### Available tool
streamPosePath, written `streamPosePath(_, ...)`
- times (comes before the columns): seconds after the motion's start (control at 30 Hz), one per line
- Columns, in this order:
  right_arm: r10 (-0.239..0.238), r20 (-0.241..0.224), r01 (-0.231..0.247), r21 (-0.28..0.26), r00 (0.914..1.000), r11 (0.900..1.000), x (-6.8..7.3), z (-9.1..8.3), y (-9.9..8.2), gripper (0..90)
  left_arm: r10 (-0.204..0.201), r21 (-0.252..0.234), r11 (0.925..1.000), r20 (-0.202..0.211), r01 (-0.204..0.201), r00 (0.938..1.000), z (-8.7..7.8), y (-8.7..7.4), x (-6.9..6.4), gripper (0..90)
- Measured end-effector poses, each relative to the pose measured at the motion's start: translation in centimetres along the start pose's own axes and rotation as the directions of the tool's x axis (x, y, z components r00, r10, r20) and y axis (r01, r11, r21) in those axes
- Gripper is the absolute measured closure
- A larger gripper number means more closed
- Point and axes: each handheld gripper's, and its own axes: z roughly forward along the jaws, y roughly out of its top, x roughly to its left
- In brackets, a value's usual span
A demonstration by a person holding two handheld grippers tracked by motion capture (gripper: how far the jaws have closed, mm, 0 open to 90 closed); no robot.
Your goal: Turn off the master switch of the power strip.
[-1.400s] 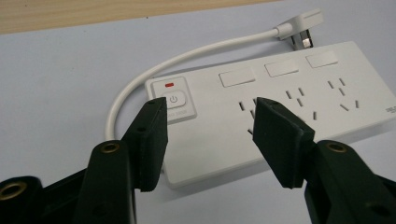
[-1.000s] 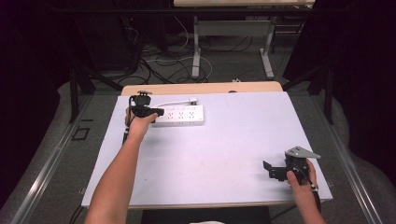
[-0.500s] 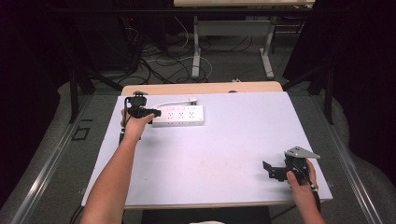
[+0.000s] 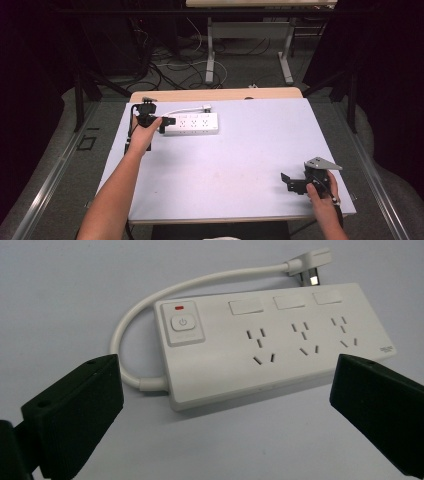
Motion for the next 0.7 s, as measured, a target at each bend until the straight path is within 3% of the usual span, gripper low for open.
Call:
streamPosePath(0.27, -0.003, 0.0, 0.003, -0.002, 1.0, 1.0, 0.0, 0.0, 0.0, 0.0, 0.054, -0.011, 0.9985, 0.032, -0.053, 0.998, -1.2, -0.5, -0.9, 0.5)
streamPosePath(0.4, -0.003, 0.001, 0.003, -0.003, 1.0, 1.0, 0.0, 0.0, 0.0, 0.0, 0.113, -0.023, 0.9935, 0.039, -0.112, 0.9928, -1.8, -0.9, -1.3, 0.5)
streamPosePath(0.7, 0.002, 0.001, -0.002, -0.001, 1.0, 1.0, 0.1, -0.1, 0.0, 0.0, 0.156, -0.053, 0.9869, 0.079, -0.152, 0.9845, -3.5, -1.7, -2.1, 0.5)
